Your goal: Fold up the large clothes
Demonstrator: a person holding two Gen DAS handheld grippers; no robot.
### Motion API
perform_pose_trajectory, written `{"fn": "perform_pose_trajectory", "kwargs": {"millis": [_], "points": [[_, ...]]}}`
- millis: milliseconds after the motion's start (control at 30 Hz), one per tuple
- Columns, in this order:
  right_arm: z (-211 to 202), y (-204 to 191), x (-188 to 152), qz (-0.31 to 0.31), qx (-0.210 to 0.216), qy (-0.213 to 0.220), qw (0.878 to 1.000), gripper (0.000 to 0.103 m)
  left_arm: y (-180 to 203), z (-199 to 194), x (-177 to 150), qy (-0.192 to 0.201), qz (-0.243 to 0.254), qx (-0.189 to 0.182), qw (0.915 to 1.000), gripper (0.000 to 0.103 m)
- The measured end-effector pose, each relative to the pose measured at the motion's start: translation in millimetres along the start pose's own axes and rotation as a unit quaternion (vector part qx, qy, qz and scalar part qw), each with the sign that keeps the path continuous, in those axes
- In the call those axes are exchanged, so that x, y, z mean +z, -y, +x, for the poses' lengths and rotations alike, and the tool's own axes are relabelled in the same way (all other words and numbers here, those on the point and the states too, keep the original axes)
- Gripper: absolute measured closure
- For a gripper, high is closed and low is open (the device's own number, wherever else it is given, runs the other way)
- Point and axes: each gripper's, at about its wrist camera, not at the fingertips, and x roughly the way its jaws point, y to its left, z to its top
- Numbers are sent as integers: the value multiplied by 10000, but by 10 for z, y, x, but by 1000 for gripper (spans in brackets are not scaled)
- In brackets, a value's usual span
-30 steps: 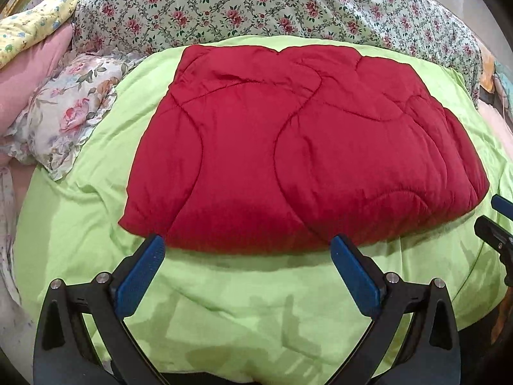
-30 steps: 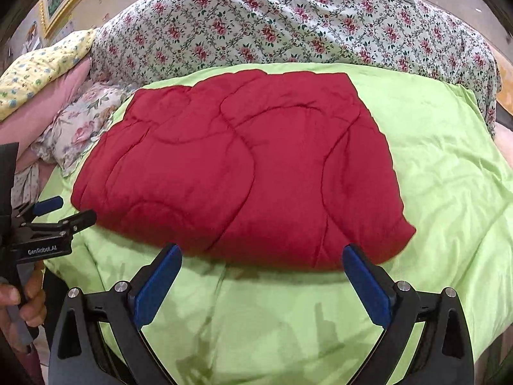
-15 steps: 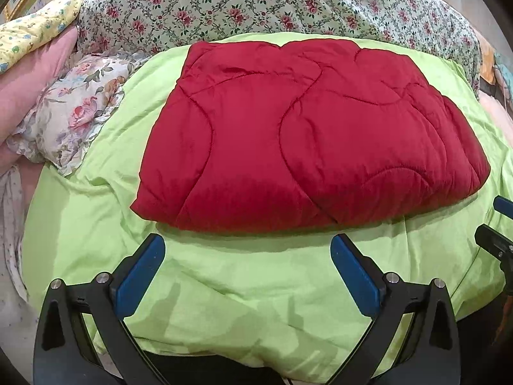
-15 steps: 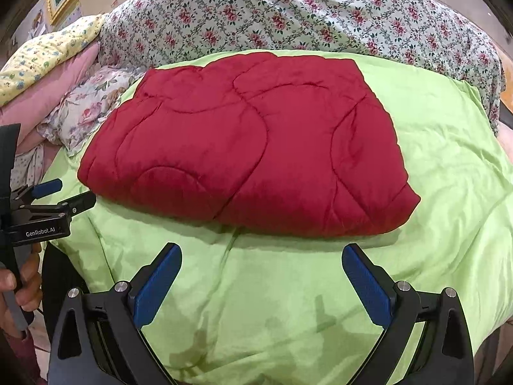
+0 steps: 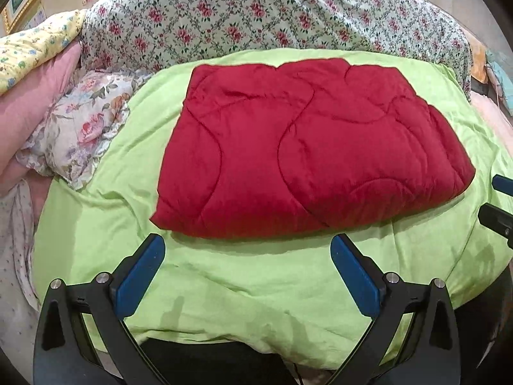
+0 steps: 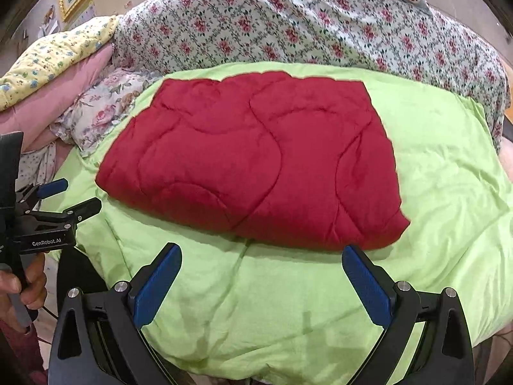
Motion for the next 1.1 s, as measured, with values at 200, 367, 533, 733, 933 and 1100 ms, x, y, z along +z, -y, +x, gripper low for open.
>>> {"fn": "perform_pose_trajectory", "kwargs": {"millis": [200,367,533,733,933,1100], "points": [[-99,-45,132,-80,79,96,9999,2,16,-78,87,81,92,-34,9999,0],[-18,-48,124,-75,80,38,9999,2,54,24,103,-37,102,-17,9999,0],[161,21,64,123,98,-155,9998,2,79,155,100,-189,55,55,9998,0],[321,49,49,262,113,-326,9991,2,66,298,127,-354,16,53,9994,0],[392,39,138,286,108,-326,9990,2,92,360,198,-365,41,8,9993,0],[417,-19,212,247,140,-290,9992,2,108,375,257,-333,81,-28,9994,0]]}}
